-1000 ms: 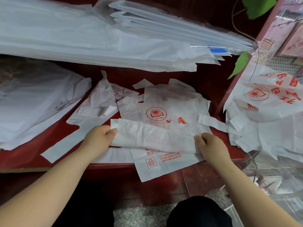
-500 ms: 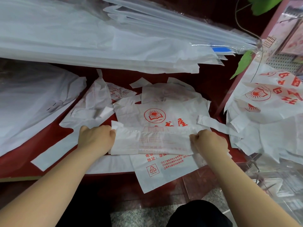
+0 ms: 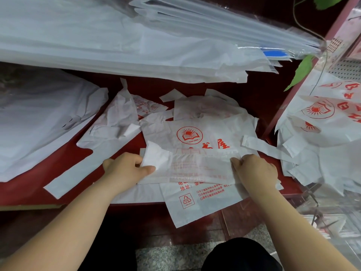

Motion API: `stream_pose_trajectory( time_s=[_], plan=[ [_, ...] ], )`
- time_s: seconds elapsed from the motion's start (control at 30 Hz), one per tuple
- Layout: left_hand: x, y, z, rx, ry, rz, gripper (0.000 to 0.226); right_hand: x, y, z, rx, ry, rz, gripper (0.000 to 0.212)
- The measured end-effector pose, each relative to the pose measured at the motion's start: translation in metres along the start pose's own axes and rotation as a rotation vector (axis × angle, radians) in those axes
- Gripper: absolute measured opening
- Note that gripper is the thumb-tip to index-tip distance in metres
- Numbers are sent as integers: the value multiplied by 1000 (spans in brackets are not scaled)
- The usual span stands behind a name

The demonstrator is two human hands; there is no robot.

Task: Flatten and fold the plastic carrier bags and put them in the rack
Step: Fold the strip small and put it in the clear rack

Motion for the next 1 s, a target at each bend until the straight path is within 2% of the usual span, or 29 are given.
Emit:
stream_pose_trajectory(
  time_s=[0.1, 0.23, 0.57, 0.63, 0.73, 0.77, 0.83, 0.87, 0.93, 1.0],
  plan=[
    [-1, 4, 3, 3, 35, -25, 51, -2, -5, 5, 8, 218, 32, 51],
    [-2, 6, 6, -12, 177, -19, 48, 0, -7, 6, -13, 312, 7, 46],
    [9, 2, 13, 5, 585, 111, 44, 1, -2, 4, -33, 185, -52, 43],
    [9, 2, 13, -5, 599, 140, 42, 2, -1, 3, -16, 162, -42, 43],
    [7, 3, 8, -34, 483, 224, 36, 3, 0, 3, 7, 129, -20, 43],
    [5, 1, 7, -5, 420, 302, 34, 4, 0, 3, 13, 122, -14, 43],
    [5, -1, 13, 195, 336, 433, 36, 3, 2, 3, 16, 100, 1, 43],
    [7, -3, 21, 307, 343, 425, 44, 3, 2, 2, 21, 84, 1, 43],
    [17, -3, 39, 432, 423, 222, 71, 3, 4, 2, 21, 64, -3, 42],
    [28, 7, 42, 404, 497, 60, 68, 2, 5, 1, 21, 59, -6, 42]
  ],
)
Point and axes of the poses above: each hand's wrist, its own y-axis towards the middle knuckle, its own x-axis out of the palm, z = x × y, the point moved 5 cm from there along y, towards the middle knuckle, and after that the axes turned 13 degrees about -z, right-handed, at the moved point
